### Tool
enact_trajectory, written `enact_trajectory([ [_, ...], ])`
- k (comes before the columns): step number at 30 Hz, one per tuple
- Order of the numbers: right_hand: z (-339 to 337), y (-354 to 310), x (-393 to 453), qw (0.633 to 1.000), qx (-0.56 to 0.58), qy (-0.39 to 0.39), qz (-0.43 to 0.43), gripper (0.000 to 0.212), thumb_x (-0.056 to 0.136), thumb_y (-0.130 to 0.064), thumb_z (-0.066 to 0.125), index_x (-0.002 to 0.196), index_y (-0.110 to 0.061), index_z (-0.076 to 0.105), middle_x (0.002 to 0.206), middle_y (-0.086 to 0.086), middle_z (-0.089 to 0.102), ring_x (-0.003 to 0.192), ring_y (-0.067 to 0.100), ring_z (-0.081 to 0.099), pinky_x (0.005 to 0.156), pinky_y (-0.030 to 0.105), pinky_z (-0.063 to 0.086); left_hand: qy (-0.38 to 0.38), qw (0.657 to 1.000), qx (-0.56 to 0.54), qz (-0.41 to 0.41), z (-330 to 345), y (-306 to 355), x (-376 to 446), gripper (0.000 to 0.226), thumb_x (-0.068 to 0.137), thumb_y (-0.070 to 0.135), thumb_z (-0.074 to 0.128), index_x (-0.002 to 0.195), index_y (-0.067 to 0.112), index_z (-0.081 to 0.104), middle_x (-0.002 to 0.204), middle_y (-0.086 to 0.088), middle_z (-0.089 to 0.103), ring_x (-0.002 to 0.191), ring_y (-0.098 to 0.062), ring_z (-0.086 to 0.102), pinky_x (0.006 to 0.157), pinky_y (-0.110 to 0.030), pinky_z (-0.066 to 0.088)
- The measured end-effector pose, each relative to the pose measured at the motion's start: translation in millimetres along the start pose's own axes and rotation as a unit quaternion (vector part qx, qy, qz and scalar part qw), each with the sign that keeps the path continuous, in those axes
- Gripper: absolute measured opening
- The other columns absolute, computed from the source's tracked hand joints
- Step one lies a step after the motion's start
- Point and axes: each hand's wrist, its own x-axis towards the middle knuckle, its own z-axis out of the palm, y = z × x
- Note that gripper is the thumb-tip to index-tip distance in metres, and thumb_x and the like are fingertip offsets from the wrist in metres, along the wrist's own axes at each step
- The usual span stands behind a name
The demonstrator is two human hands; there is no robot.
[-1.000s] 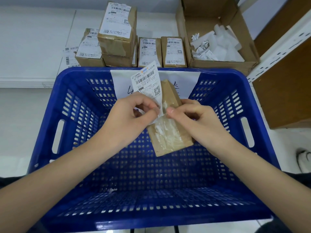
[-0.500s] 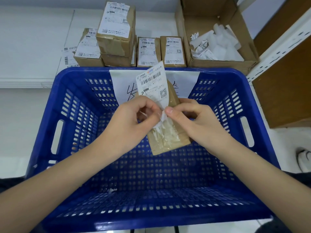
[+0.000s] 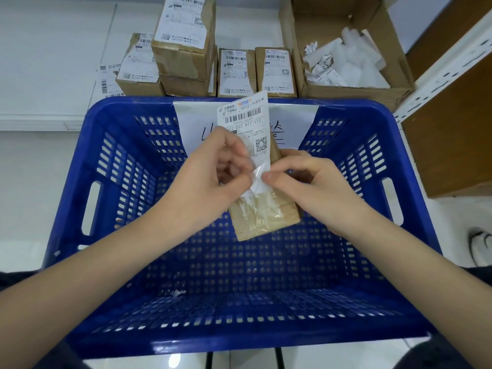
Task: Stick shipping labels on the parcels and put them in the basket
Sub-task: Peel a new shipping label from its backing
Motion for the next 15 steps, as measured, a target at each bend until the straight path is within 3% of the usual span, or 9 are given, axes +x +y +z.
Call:
enact_trajectory([
  [3,0.5,0.0,-0.9,1.000,0.002,-0.009,0.000,0.004,0.080,-0.022,0.072,0.080,-0.021,0.076,0.104,0.007,0.065,0.098,0.024,0.060,0.093,0.037,0.049,-0.022,0.999,0.031,0.025,-0.6,0.7,-1.0,0.024,0.086,-0.001,0.059,0.084,0.022,0.065,0.078,0.000,0.060,0.077,-0.022,0.057,0.071,-0.033,0.049],
  [7,1.1,-1.3,-1.7,1.000,0.002,-0.017,-0.009,0.004,0.081,-0.019,0.072,0.080,-0.019,0.076,0.106,0.016,0.062,0.098,0.028,0.058,0.090,0.033,0.046,-0.019,0.999,0.025,0.015,-0.9,3.0,-3.5,0.012,0.079,0.023,0.059,0.080,0.022,0.071,0.076,0.001,0.061,0.076,-0.021,0.057,0.070,-0.035,0.048],
  [9,1.7,-0.9,-1.6,1.000,0.003,-0.016,-0.008,0.003,0.081,-0.020,0.072,0.080,-0.020,0.076,0.104,0.014,0.062,0.097,0.026,0.058,0.088,0.030,0.047,-0.010,1.000,0.021,0.012,-1.7,4.4,-4.1,0.018,0.074,0.035,0.065,0.078,0.019,0.071,0.075,-0.003,0.063,0.074,-0.023,0.058,0.067,-0.033,0.048],
  [12,2.1,-0.8,-2.9,0.999,0.002,-0.031,-0.006,0.003,0.079,-0.022,0.073,0.081,-0.021,0.076,0.103,0.005,0.063,0.096,0.015,0.060,0.090,0.024,0.046,0.015,0.999,0.044,0.003,-1.2,2.7,-3.6,0.019,0.076,0.027,0.079,0.072,0.011,0.069,0.068,-0.007,0.064,0.061,-0.019,0.056,0.060,-0.030,0.047],
  [15,3.2,-1.4,-4.0,0.999,-0.012,-0.050,0.004,0.005,0.078,-0.023,0.074,0.078,-0.028,0.074,0.112,-0.008,0.058,0.101,-0.002,0.056,0.091,0.013,0.041,0.038,0.998,0.054,-0.015,-0.9,-0.4,-2.3,0.021,0.077,0.018,0.078,0.066,0.006,0.065,0.063,-0.009,0.062,0.056,-0.013,0.052,0.054,-0.026,0.044],
])
